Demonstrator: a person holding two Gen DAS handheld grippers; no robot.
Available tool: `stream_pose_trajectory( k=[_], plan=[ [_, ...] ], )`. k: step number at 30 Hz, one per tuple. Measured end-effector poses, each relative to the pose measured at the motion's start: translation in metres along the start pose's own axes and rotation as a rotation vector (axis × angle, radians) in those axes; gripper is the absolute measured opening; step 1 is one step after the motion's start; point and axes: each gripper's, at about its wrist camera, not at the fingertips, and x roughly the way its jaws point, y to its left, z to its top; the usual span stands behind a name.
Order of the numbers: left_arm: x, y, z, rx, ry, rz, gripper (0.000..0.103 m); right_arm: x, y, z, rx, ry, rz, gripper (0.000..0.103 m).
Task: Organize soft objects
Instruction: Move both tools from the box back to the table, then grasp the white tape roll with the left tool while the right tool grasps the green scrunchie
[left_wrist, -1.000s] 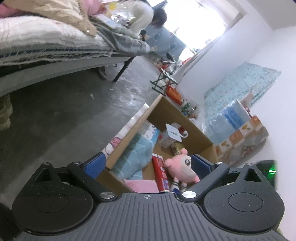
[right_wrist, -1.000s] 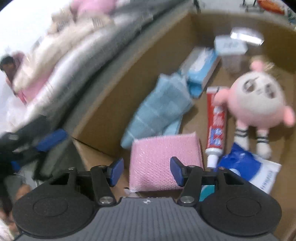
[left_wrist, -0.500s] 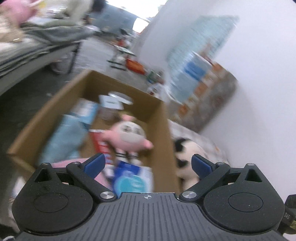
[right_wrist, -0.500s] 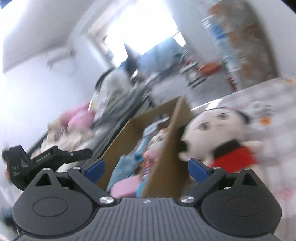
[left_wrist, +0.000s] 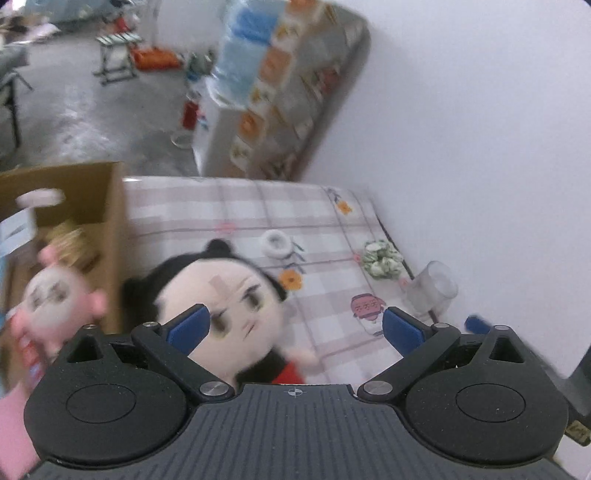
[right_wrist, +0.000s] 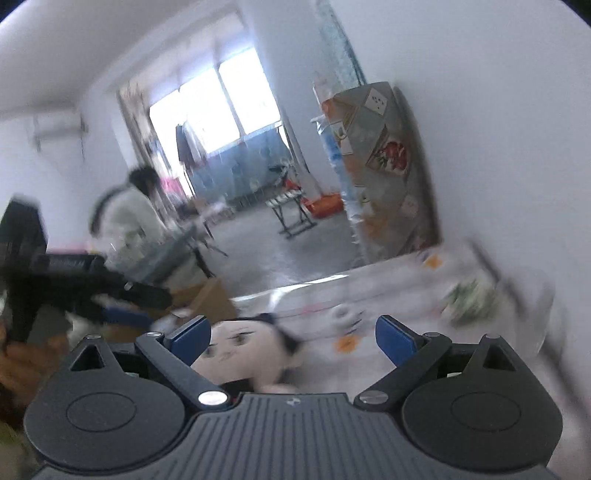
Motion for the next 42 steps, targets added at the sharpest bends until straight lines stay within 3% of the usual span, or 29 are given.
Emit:
stream_pose_trajectory(
  k=[6,11,14,19,25,29,37,42],
  plan=[
    [0.102,-0.029,0.059,0.04,0.192,0.025,0.1,0.073,-0.021,0.046,-0.221,0.154,-0.091,0.064],
    [0.184,-0.033,0.082,0.063,0.341,0.089,0.1,0.134,-0.052,0.063,-0.303,0.275,-0.132,0.064],
    [0.222,-0.02,0.093,0.021,0.381,0.139,0.099,0.169,-0.073,0.061,-0.326,0.368,-0.16,0.064],
    [0.268,-0.002,0.108,-0.049,0.436,0.154,0.097,0.212,-0.099,0.056,-0.377,0.507,-0.24,0.061],
    [0.302,0.001,0.108,-0.028,0.51,0.212,0.089,0.233,-0.122,0.056,-0.352,0.602,-0.272,0.061],
    [0.304,-0.003,0.108,-0.004,0.497,0.231,0.083,0.247,-0.134,0.054,-0.327,0.645,-0.277,0.061],
    [0.297,-0.014,0.102,0.066,0.485,0.287,0.048,0.25,-0.136,0.056,-0.327,0.644,-0.277,0.061],
    [0.295,-0.017,0.099,0.088,0.467,0.295,0.048,0.256,-0.141,0.049,-0.31,0.682,-0.29,0.054]
  ],
)
